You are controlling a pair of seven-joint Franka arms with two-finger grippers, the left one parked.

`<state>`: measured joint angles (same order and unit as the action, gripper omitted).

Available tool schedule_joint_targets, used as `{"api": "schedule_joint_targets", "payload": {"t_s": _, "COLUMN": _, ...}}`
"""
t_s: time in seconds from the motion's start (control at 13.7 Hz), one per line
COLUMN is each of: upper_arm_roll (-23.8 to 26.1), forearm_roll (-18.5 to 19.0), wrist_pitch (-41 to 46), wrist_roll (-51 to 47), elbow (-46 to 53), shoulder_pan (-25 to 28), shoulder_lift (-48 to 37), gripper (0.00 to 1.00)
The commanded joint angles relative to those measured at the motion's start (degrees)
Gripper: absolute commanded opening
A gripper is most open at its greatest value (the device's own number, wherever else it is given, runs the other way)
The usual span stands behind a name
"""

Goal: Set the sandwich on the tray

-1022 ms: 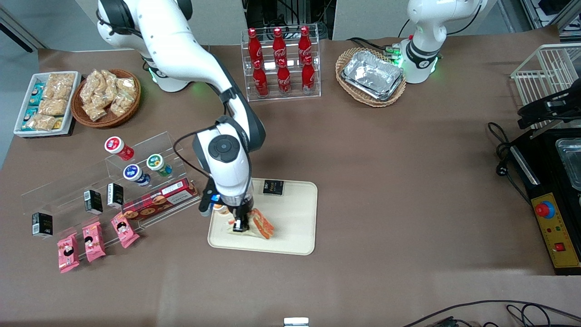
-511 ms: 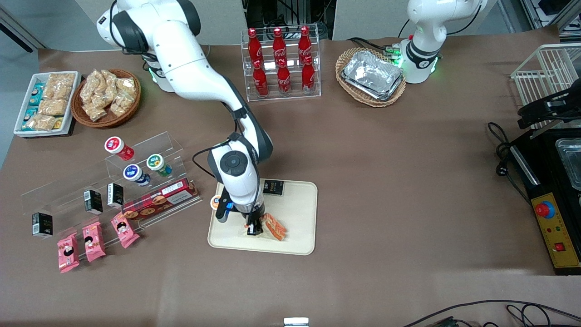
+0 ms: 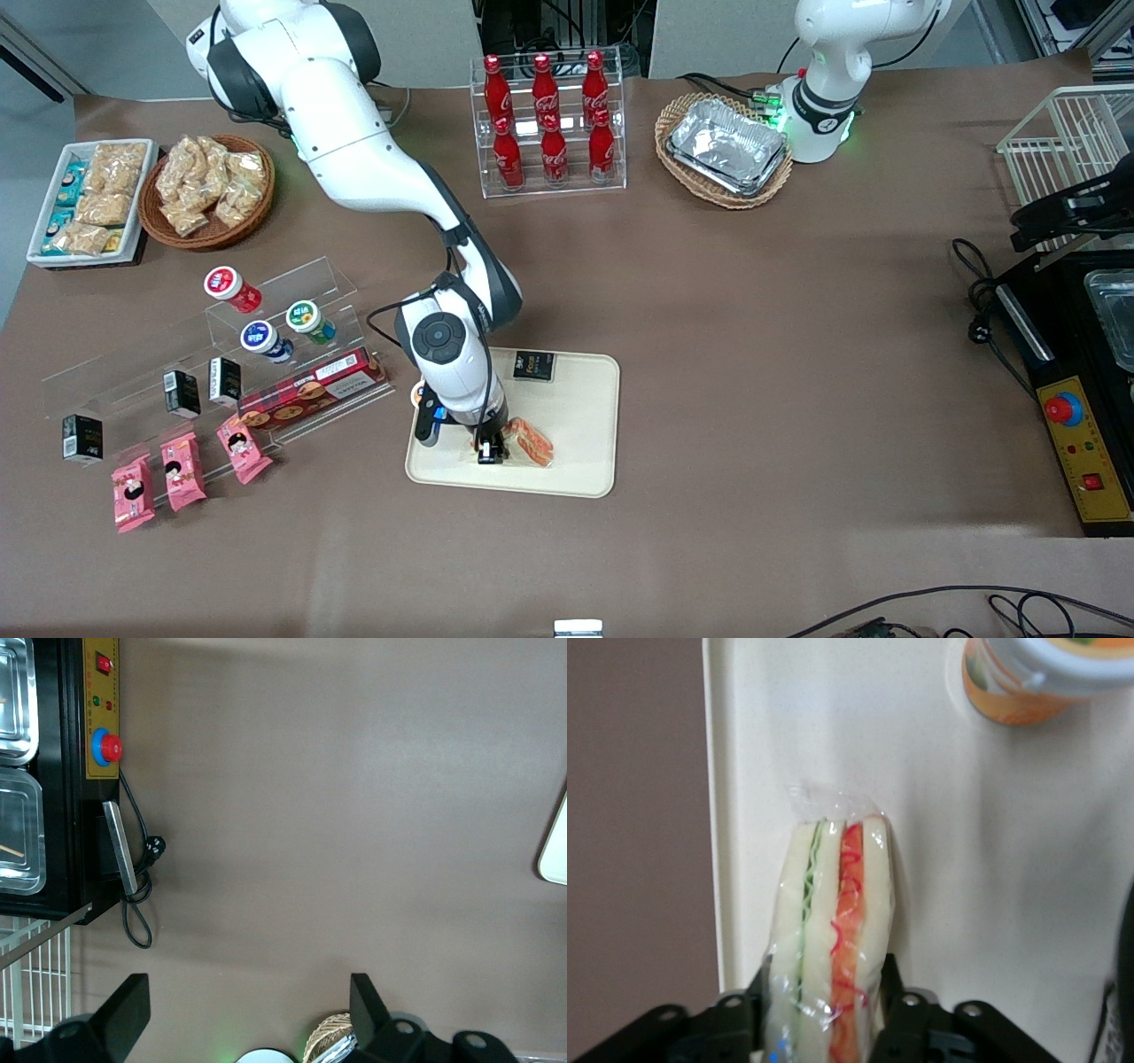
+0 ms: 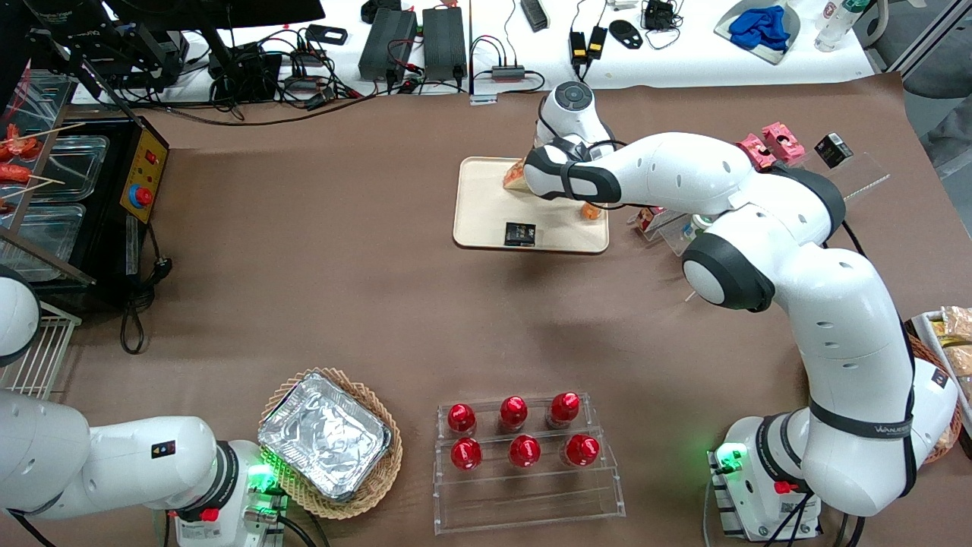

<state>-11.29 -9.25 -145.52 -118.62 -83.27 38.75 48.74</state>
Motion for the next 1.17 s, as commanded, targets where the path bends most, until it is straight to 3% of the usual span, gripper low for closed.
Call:
{"api": "schedule_joint_targets", "payload": {"t_s": 0.0, "upper_arm_roll": 0.4, "forearm_roll": -1.04, "wrist_pitch": 0.15, "wrist_roll": 1.55, "elbow": 2.41, "shoulder_pan": -1.14, "shoulder_lift": 1.28, "gripper": 1.0}}
{"api": "schedule_joint_targets", "payload": {"t_s": 0.51, "upper_arm_roll": -0.74, "forearm_roll": 0.01, "wrist_pitch": 9.61, "wrist_roll": 3.73, "elbow": 1.71, "shoulder_pan": -1.75, "shoulder_lift": -9.34, "gripper": 1.0}}
{"api": "schedule_joint_targets", "payload": {"t_s": 0.88, "upper_arm_roll": -0.84, "forearm_roll": 0.19, "wrist_pitch": 24.55, "wrist_roll": 28.84, "elbow": 1.18, "shoulder_pan": -6.66, "shoulder_lift": -19.28, "gripper": 1.0}}
{"api": "schedule_joint_targets", "payload": {"t_s": 1.09, "upper_arm_roll": -0.84, "forearm_roll": 0.37, "wrist_pitch": 34.83, "wrist_roll": 49.72, "elbow": 1.09, "shoulder_pan": -11.32, "shoulder_lift": -24.2, "gripper": 1.0}}
